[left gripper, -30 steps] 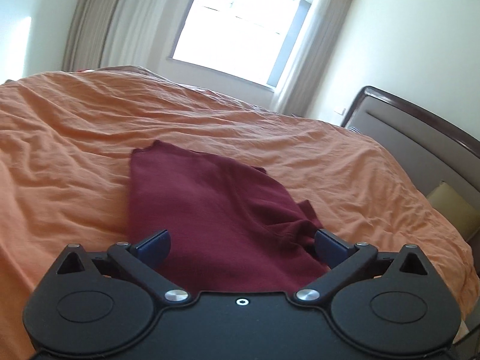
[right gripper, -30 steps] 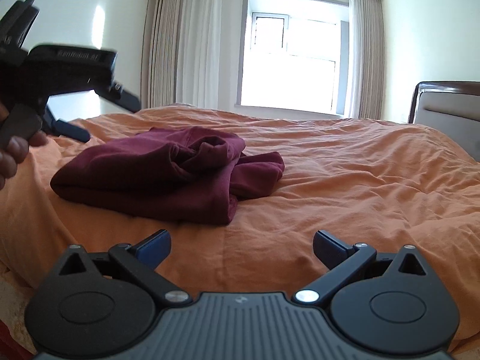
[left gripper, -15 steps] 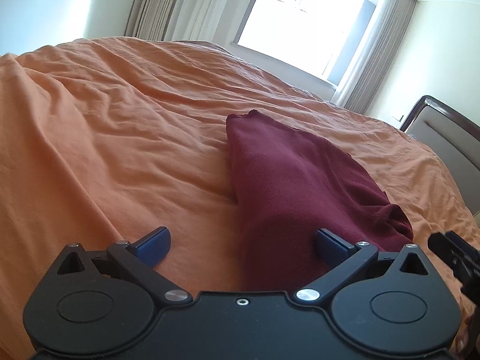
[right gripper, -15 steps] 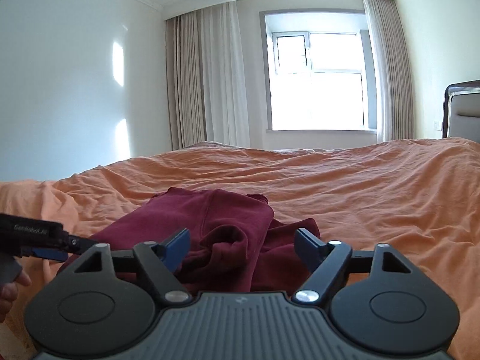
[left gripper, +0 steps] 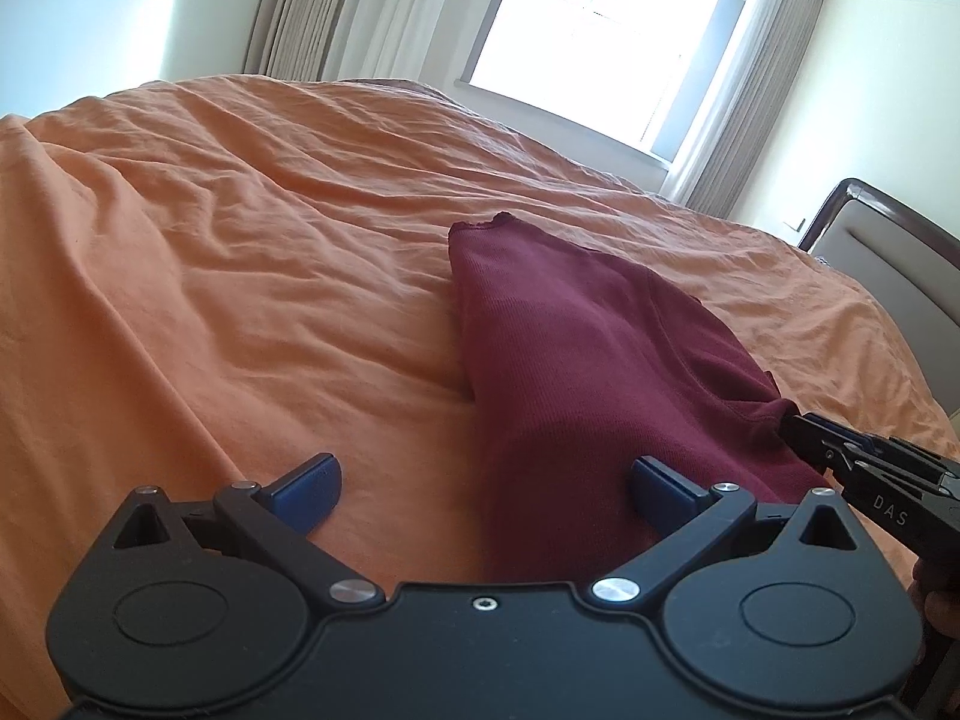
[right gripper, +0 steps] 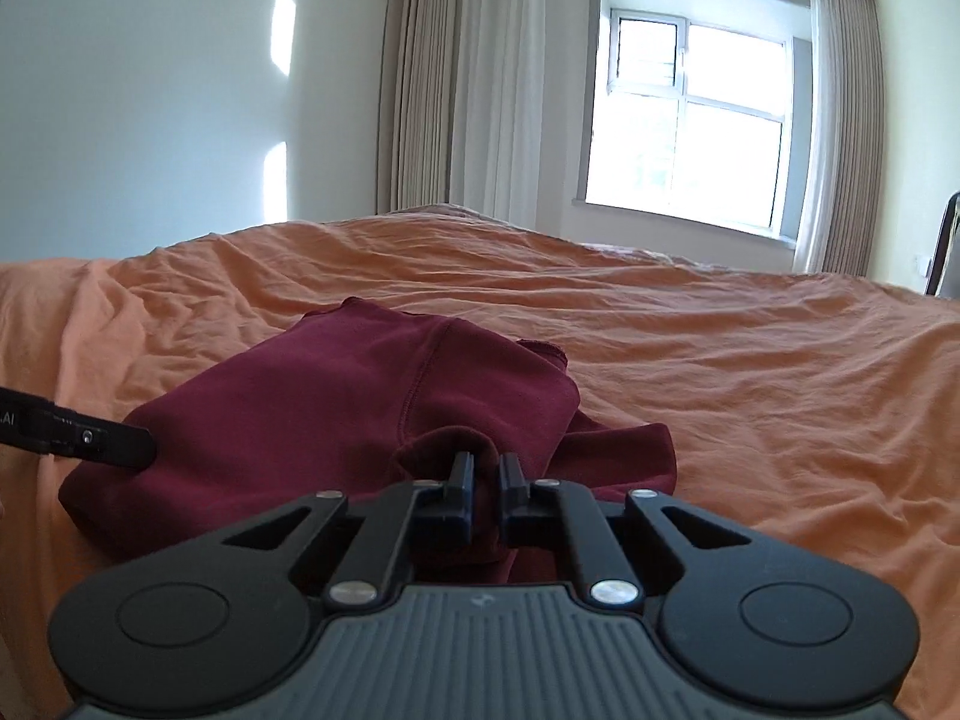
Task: Fold small clothes
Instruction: 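Grasp the sweater's other end with the right gripper, then fold the held end over onto the sweater and open the right gripper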
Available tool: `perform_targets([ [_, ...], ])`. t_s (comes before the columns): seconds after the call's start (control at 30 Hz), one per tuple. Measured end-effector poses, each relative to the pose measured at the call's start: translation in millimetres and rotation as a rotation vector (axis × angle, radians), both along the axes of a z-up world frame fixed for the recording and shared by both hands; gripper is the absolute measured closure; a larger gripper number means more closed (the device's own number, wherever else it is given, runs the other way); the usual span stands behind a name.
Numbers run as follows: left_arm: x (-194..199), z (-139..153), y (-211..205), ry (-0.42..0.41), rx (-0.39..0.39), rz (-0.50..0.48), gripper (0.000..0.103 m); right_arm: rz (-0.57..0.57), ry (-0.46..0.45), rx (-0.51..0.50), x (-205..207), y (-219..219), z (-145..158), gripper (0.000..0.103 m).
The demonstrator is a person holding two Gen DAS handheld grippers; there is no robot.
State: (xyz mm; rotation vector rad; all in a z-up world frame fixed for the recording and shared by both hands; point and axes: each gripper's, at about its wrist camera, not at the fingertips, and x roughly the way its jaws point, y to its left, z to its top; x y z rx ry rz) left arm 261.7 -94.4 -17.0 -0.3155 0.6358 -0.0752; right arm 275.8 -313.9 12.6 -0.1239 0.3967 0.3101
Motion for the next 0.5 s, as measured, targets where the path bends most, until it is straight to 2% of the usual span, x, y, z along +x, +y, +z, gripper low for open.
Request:
perform_targets([
  [0.1,0,0,0,0.001,-0.001,-0.005,0.001,-0.021,-0.094,-0.100,-21,6,-3,0.098],
  [0.17,0,0,2,0.003,-0.003,-0.012,0.001,-0.034,-0.116,-0.129,-34,5,-8,0.099],
  [0.3,0,0,2,0.005,0.003,-0.020,0.001,-0.027,-0.082,-0.129,-46,-2,-20,0.098],
  [0.37,1,0,0,0.004,0.009,-0.021,0.001,-0.038,-0.071,-0.104,-52,-5,-20,0.094],
  [0.47,0,0,0,0.003,0.010,-0.023,0.001,-0.057,-0.044,0.002,-64,-16,-15,0.067],
  [0.5,0,0,0,0.003,0.008,-0.023,0.001,-0.054,-0.028,0.058,-67,-21,-13,0.055],
])
